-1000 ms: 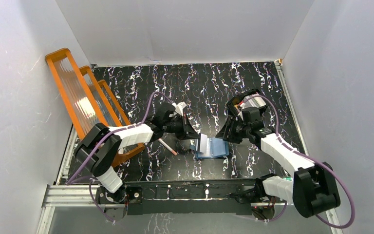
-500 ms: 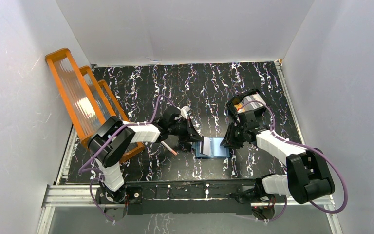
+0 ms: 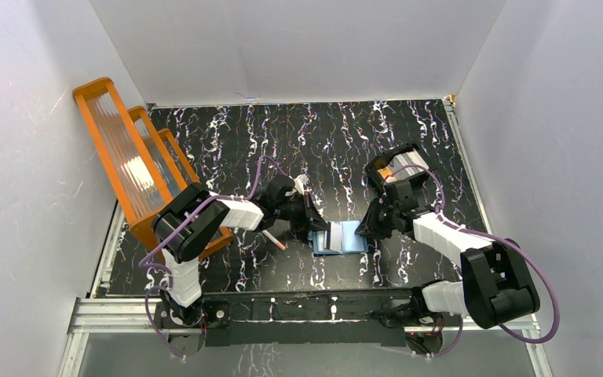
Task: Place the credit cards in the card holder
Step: Insert the credit card into the card holder.
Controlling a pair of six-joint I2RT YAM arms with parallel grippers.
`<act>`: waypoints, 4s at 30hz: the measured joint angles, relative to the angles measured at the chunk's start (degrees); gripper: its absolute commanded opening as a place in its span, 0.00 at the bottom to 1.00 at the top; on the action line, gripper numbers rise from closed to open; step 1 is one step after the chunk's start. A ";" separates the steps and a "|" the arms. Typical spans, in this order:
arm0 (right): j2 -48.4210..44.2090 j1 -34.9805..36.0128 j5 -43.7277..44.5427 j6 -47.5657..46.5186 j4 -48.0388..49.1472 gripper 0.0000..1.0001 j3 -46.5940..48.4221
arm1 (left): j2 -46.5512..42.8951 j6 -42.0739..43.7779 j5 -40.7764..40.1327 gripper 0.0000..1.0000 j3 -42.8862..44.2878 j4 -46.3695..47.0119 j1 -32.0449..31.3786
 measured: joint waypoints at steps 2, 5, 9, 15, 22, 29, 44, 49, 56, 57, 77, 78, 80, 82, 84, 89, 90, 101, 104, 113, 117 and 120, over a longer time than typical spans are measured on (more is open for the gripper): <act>-0.07 0.00 -0.24 0.46 0.81 0.30 -0.35 | 0.13 0.00 -0.07 0.00 -0.02 -0.13 -0.02; -0.72 -0.02 -0.39 1.38 2.08 0.30 -1.29 | 0.13 0.26 -0.55 0.00 -0.02 -0.24 -0.02; -1.68 -0.02 -0.48 2.14 3.32 0.30 -2.43 | 0.13 0.72 -1.57 0.00 -0.02 -0.57 -0.02; -1.73 -0.02 -0.68 2.89 3.67 0.30 -2.64 | 0.13 1.11 -2.62 0.00 -0.02 -0.46 -0.09; -2.03 -0.04 -0.72 3.17 4.33 0.30 -3.17 | 0.13 0.72 -2.93 0.00 -0.37 0.76 -0.28; -2.12 -0.02 -0.70 3.34 4.37 0.30 -3.26 | 0.13 -4.68 -2.29 0.00 -2.34 4.48 -0.55; -2.10 -0.02 -0.81 3.41 4.39 0.30 -3.26 | 0.13 -8.59 -4.20 0.00 -3.50 4.87 -1.49; -2.12 -0.02 -0.94 4.11 4.31 0.30 -3.26 | 0.13 -8.57 -5.97 0.00 -3.30 3.43 -1.53; -4.13 -0.02 -1.29 5.38 3.91 0.30 -5.27 | 0.13 -8.52 -7.61 0.00 -2.82 2.62 -1.84; -4.61 -0.02 -1.44 5.64 3.82 0.31 -5.57 | 0.13 -8.50 -7.85 0.00 -2.82 2.64 -1.97; -6.16 -0.02 -1.49 7.17 1.33 0.31 -5.92 | 2.43 -3.30 -8.81 0.00 4.35 -5.44 -4.26; -6.16 -0.02 -1.49 7.15 1.33 0.31 -5.92 | 2.43 -2.67 -8.52 0.00 4.90 -6.78 -4.26; -6.16 -0.02 -1.49 7.15 1.33 0.31 -5.92 | 2.43 -1.55 -8.13 0.00 5.70 -8.76 -4.26; -6.19 -0.02 -1.49 7.08 1.31 0.31 -5.92 | 2.43 -0.37 -7.65 0.00 6.84 -11.04 -4.26; -6.19 -0.02 -1.46 6.97 1.27 0.31 -5.92 | 2.56 1.33 -7.26 0.00 8.55 -13.88 -4.26; -6.36 -0.02 -1.42 6.64 1.18 0.31 -5.92 | 3.28 3.74 -6.45 0.00 10.75 -16.87 -4.26; -6.40 -0.02 -1.42 6.51 1.16 0.31 -5.92 | 3.48 3.89 -6.21 0.00 10.84 -16.74 -4.26; -6.69 -0.02 -1.05 5.44 -1.11 0.32 -5.22 | 4.79 3.48 -4.94 0.34 11.19 -14.99 -4.63; -7.43 -0.02 0.17 4.44 -3.17 0.31 -4.37 | 4.20 3.85 -5.07 0.35 11.19 -15.17 -4.87; -9.60 -0.02 2.40 2.86 -5.22 0.28 -3.50 | 3.63 4.24 -6.82 0.36 11.17 -15.74 -6.03; -7.89 -0.02 1.86 2.84 -4.33 0.26 -3.50 | 3.63 4.66 -7.37 0.33 11.80 -16.68 -6.43; -6.51 -0.02 1.36 2.89 -3.34 0.26 -3.72 | 3.63 5.25 -7.80 0.33 12.37 -17.79 -7.04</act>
